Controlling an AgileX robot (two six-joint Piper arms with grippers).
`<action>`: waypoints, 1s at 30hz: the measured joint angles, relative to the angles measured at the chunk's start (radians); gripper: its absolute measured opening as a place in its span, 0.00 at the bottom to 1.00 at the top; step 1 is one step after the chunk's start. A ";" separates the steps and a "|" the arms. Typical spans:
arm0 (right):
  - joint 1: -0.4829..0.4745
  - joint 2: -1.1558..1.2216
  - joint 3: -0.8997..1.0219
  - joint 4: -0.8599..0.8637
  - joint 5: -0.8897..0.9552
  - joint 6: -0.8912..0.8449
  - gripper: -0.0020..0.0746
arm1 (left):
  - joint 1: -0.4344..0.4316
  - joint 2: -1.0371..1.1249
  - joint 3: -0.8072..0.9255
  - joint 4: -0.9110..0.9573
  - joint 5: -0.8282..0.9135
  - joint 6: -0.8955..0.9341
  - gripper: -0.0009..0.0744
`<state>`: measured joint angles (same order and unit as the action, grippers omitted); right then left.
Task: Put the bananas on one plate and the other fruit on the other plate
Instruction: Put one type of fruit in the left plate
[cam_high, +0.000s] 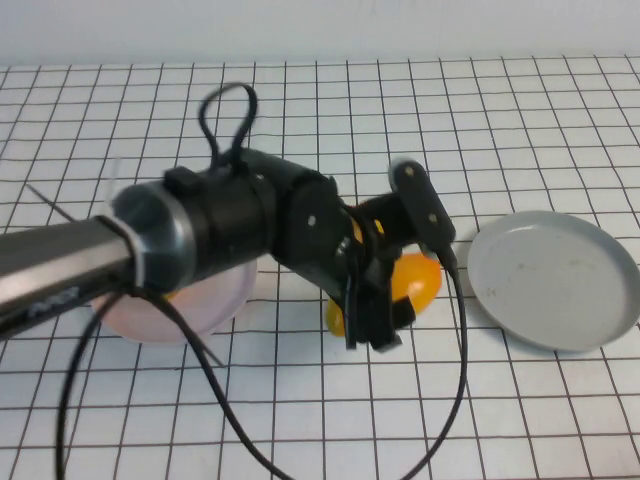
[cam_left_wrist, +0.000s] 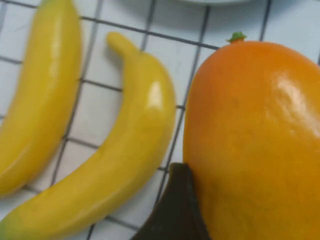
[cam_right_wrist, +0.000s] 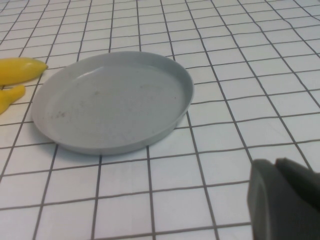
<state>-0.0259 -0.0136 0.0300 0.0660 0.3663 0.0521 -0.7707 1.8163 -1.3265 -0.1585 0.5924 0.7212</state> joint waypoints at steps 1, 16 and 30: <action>0.000 0.000 0.000 0.000 0.000 0.000 0.00 | 0.013 -0.027 0.000 0.016 0.007 -0.054 0.74; 0.000 0.000 0.000 0.000 0.000 0.000 0.00 | 0.381 -0.041 0.000 0.179 0.133 -0.441 0.74; 0.000 0.000 0.000 0.000 0.000 0.000 0.01 | 0.392 -0.006 0.000 0.227 0.132 -0.461 0.76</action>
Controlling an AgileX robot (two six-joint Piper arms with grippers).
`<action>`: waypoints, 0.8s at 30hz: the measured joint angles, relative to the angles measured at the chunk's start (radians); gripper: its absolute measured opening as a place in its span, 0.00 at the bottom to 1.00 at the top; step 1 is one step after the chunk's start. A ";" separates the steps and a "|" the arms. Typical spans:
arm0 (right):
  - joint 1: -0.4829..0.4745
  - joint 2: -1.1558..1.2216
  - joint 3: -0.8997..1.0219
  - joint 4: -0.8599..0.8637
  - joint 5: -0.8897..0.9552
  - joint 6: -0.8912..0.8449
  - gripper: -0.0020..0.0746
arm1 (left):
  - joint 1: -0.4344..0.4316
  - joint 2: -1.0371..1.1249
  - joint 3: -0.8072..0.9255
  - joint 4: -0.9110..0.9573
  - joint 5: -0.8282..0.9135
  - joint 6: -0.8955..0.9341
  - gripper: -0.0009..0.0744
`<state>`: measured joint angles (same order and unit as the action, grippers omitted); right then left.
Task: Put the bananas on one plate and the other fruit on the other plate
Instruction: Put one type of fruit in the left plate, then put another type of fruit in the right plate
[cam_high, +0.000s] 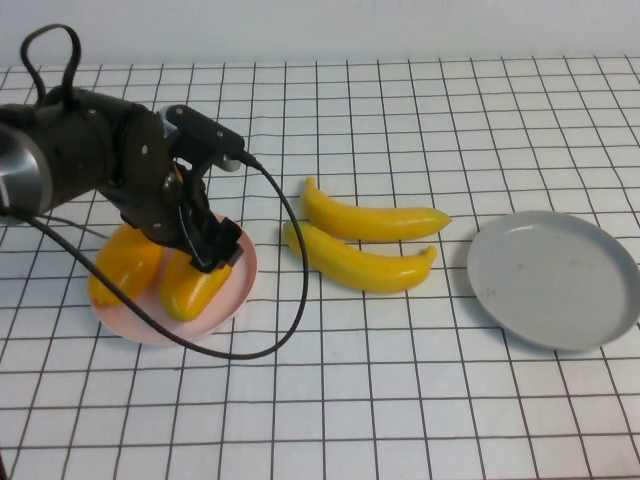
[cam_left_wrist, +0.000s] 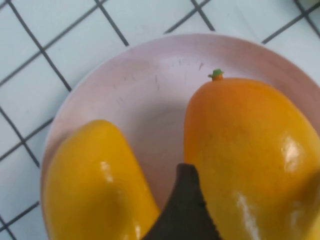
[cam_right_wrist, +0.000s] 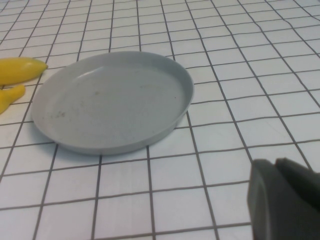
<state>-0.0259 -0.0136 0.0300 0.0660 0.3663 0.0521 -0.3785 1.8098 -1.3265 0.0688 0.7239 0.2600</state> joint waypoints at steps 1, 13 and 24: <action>0.000 0.000 0.000 0.000 0.000 0.000 0.01 | -0.007 -0.020 0.004 0.008 -0.005 -0.012 0.72; 0.000 0.000 0.000 0.000 0.000 0.000 0.01 | -0.036 -0.519 0.371 0.021 -0.153 -0.158 0.03; 0.000 0.000 0.000 0.000 0.000 0.000 0.01 | -0.036 -1.107 0.707 -0.094 -0.227 -0.253 0.01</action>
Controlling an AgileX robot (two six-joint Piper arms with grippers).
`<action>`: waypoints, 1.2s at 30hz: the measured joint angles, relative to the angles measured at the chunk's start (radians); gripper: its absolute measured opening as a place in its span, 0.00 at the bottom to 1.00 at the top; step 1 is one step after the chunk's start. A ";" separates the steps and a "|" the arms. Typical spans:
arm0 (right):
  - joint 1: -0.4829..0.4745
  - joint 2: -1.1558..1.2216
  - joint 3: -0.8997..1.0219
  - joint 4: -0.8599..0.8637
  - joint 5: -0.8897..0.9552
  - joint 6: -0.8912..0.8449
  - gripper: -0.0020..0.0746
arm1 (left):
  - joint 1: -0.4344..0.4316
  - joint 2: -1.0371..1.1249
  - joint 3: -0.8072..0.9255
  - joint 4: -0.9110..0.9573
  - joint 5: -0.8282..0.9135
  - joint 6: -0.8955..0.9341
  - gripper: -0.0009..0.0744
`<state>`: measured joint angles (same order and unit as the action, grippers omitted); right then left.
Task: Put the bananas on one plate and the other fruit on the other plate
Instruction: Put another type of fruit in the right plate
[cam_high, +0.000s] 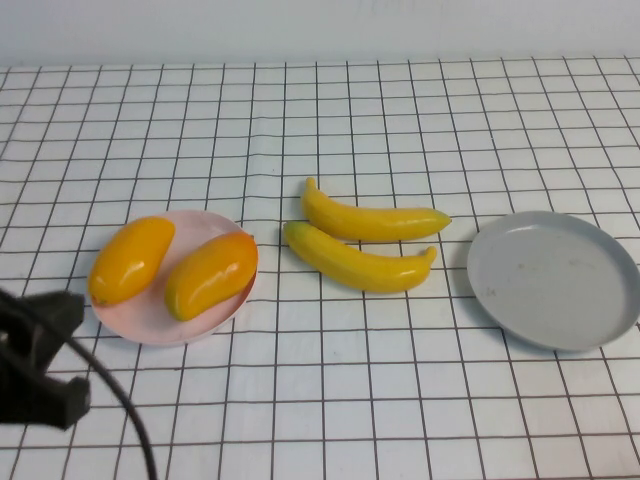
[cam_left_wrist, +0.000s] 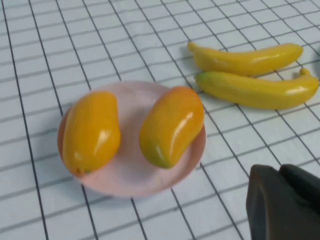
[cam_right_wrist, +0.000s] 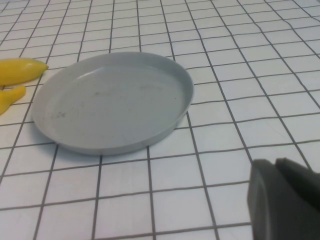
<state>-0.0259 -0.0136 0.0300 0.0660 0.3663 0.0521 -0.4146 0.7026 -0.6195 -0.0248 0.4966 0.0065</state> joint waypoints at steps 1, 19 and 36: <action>0.000 0.000 0.000 0.000 0.000 0.000 0.01 | 0.000 -0.038 0.019 0.006 0.029 -0.029 0.01; 0.000 0.000 0.000 0.000 0.000 0.000 0.00 | 0.000 -0.485 0.278 0.308 0.149 -0.327 0.01; 0.000 0.000 0.000 0.000 0.000 0.000 0.01 | 0.386 -0.712 0.640 0.025 -0.196 -0.043 0.01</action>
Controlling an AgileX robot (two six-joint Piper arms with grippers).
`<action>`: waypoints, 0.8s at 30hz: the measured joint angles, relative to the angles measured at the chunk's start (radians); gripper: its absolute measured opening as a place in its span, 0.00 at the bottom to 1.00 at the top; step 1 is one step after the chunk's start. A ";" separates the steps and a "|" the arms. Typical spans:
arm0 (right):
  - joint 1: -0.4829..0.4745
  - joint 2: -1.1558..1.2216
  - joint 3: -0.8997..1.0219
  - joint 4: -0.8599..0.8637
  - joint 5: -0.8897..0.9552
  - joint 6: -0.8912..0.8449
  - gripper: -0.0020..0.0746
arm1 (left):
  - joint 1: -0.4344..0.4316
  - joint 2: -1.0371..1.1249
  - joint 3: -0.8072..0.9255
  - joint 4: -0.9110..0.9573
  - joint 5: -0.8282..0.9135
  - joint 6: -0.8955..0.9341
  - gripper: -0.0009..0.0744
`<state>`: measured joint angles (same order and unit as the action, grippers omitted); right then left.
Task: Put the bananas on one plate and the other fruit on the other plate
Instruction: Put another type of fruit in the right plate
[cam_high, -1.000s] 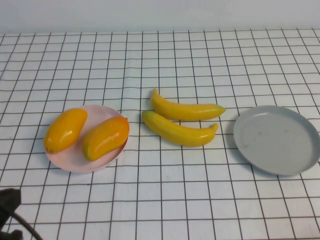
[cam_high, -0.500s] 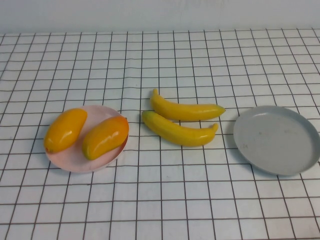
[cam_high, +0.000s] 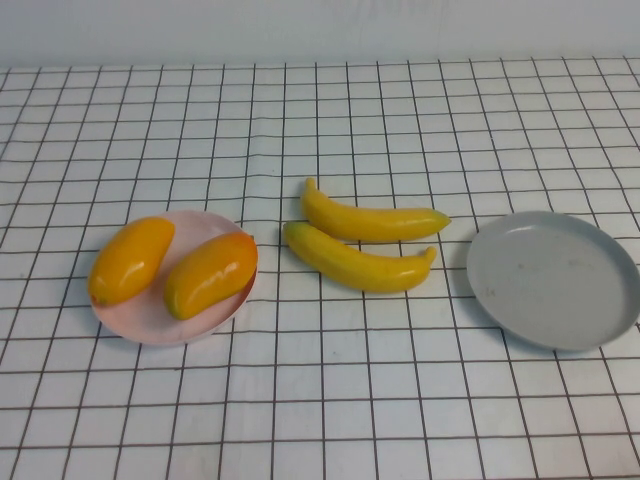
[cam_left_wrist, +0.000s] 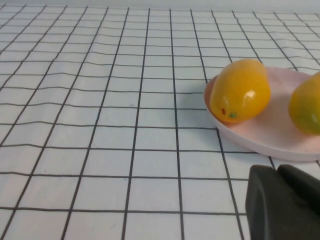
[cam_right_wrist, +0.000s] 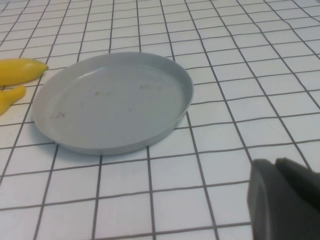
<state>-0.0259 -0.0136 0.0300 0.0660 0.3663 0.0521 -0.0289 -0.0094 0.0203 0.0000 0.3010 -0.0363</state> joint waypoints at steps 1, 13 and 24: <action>0.000 0.000 0.000 0.000 0.000 0.000 0.01 | 0.008 -0.002 0.002 -0.008 -0.001 0.022 0.01; 0.000 0.000 0.000 0.000 0.000 0.000 0.00 | 0.012 -0.002 0.004 -0.040 0.075 0.136 0.01; 0.000 0.000 0.000 0.000 0.000 0.000 0.01 | 0.012 -0.002 0.004 -0.044 0.075 0.137 0.01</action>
<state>-0.0259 -0.0136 0.0300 0.0660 0.3663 0.0521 -0.0167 -0.0110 0.0242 -0.0444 0.3755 0.1009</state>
